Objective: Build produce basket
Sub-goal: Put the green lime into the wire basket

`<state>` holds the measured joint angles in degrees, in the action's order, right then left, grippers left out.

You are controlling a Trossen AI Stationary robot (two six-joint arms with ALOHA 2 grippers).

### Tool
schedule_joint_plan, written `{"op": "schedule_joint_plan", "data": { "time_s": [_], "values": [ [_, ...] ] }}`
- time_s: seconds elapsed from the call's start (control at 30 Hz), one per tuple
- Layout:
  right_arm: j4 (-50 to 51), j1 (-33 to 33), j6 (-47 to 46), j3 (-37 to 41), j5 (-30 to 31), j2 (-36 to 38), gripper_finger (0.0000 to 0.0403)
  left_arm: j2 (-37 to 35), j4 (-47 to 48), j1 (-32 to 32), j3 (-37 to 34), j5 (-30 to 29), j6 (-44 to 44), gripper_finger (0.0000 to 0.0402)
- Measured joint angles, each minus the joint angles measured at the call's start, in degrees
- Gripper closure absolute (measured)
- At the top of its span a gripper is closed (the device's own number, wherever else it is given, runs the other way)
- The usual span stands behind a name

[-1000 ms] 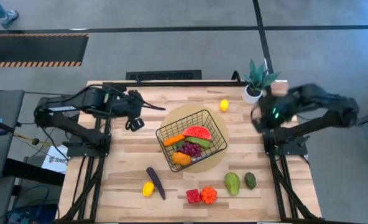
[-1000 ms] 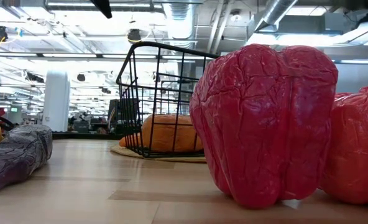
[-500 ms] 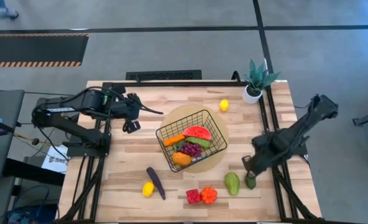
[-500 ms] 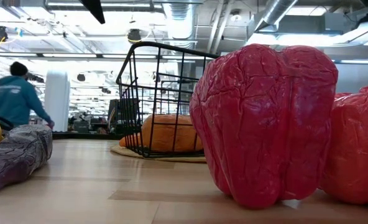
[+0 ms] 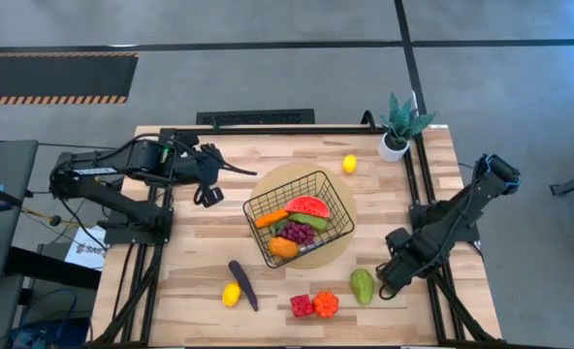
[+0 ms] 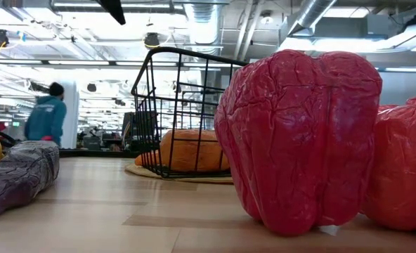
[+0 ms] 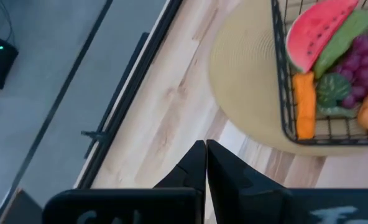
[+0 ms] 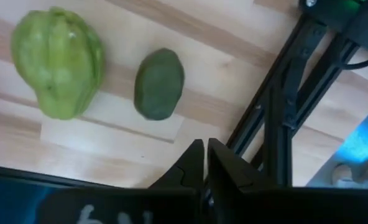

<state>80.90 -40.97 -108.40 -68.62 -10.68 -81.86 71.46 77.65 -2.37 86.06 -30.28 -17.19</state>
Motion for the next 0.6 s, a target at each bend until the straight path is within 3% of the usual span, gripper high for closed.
{"op": "schedule_joint_plan", "data": {
  "time_s": [0.37,0.6],
  "values": [
    [-0.95,0.04,-4.07,2.52,-0.73,0.00,0.0242,0.00,-2.21,0.00,0.00,3.08,0.24,0.0402],
    [-8.07,0.13,-4.45,6.30,-2.95,0.00,0.0184,0.00,-2.16,-0.02,0.00,4.91,2.78,0.0402]
  ]
}}
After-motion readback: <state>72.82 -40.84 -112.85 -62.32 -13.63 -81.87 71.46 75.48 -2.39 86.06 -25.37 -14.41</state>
